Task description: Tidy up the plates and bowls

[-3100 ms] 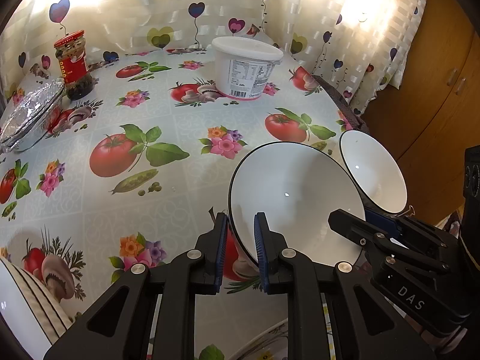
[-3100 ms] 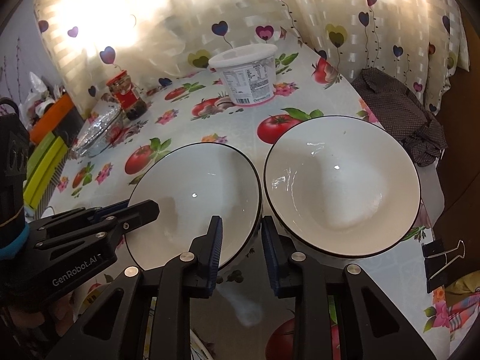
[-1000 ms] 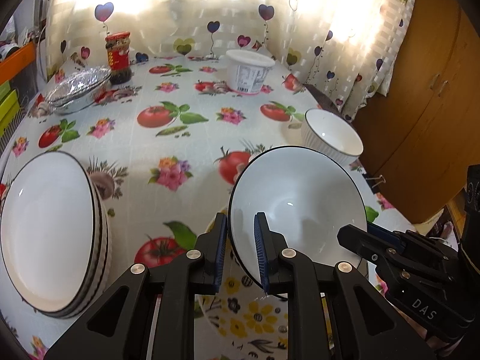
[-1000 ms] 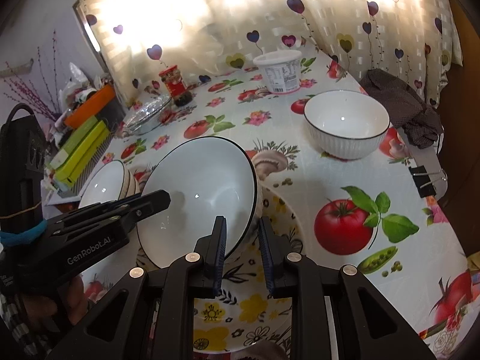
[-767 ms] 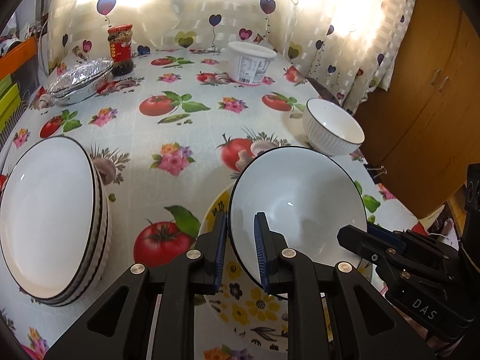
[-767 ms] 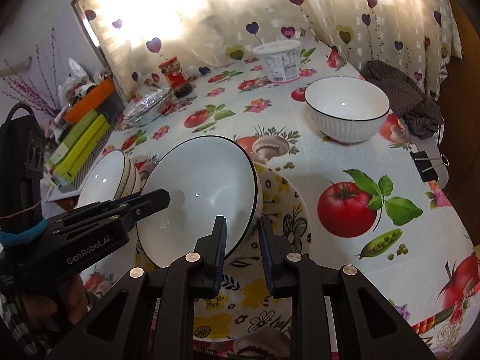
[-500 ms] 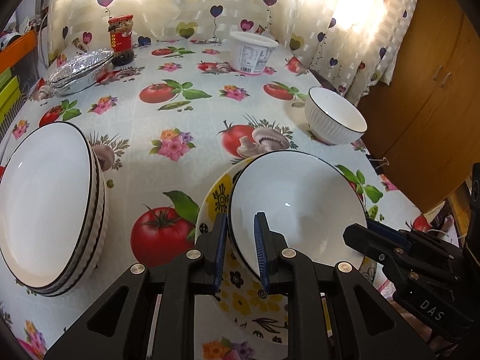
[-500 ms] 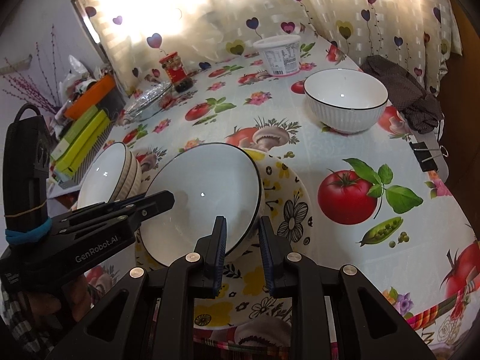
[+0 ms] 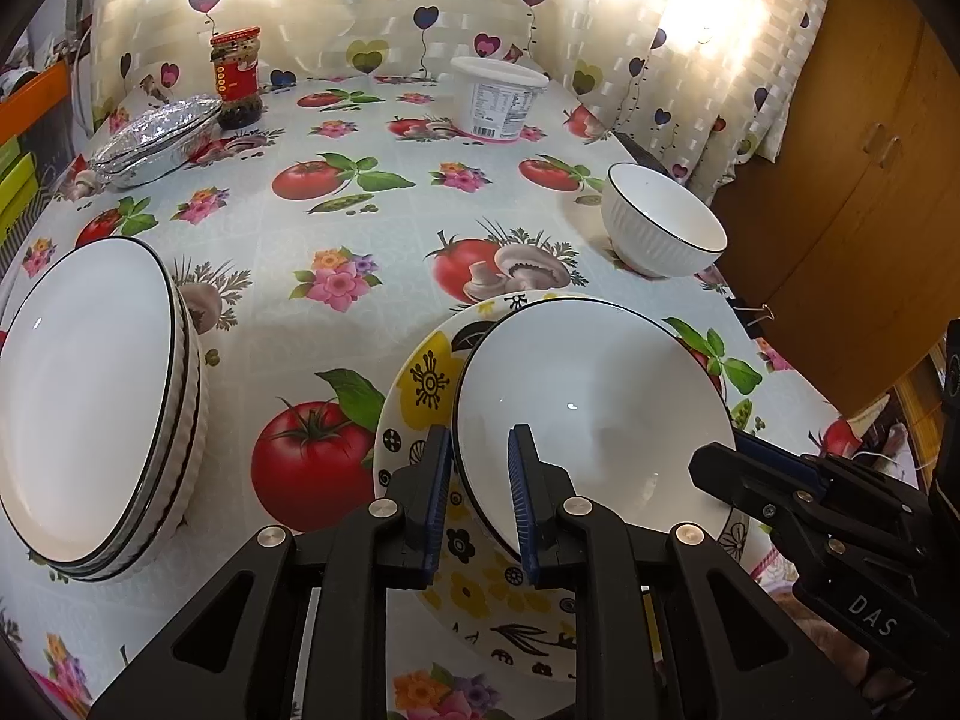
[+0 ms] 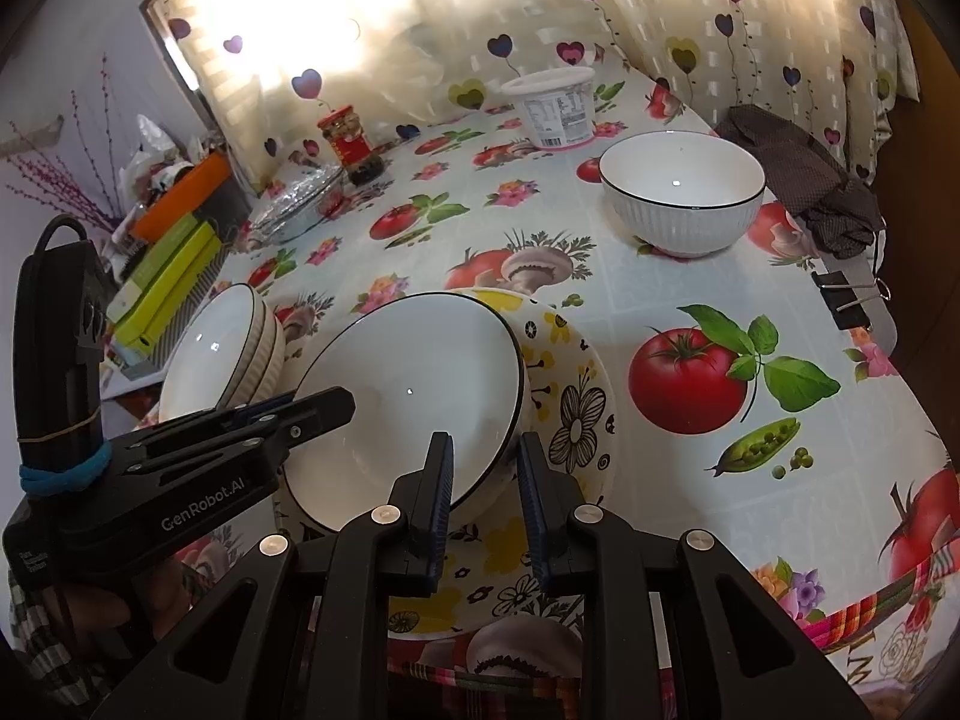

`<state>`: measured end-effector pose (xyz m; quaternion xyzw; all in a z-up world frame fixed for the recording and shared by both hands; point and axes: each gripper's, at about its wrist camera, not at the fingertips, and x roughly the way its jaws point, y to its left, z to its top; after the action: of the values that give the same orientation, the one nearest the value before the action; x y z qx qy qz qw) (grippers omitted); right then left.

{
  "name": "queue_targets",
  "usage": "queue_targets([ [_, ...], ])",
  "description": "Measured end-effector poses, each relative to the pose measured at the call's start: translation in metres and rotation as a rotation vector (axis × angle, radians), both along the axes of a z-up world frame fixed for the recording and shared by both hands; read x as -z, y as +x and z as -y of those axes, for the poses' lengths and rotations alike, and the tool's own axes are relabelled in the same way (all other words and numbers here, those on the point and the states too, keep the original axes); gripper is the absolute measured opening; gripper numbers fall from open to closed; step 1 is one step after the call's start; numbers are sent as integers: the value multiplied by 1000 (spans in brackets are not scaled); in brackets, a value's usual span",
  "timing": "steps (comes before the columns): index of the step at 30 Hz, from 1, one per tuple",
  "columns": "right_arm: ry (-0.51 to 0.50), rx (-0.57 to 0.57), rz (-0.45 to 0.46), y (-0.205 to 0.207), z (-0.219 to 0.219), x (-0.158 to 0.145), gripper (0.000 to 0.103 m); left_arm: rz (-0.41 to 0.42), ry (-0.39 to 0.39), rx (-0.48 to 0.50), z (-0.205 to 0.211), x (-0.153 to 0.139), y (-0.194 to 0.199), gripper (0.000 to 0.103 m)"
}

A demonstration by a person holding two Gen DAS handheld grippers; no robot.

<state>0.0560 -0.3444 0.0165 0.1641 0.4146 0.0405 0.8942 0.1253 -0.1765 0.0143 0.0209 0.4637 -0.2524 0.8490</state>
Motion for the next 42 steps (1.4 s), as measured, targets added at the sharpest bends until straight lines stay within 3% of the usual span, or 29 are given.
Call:
queue_targets([
  [13,10,-11,13,-3,-1,-1,26,-8,-10,19,-1,0,3,21],
  [20,-2,11,56,-4,7,-13,36,30,-36,31,-3,-13,8,22],
  [22,-3,20,62,-1,13,-16,37,38,-38,36,0,-17,10,27],
  [31,-52,134,103,6,55,-32,41,51,-57,92,23,-32,41,30],
  [42,-112,253,87,32,103,-34,41,59,-42,163,66,-48,82,30],
])
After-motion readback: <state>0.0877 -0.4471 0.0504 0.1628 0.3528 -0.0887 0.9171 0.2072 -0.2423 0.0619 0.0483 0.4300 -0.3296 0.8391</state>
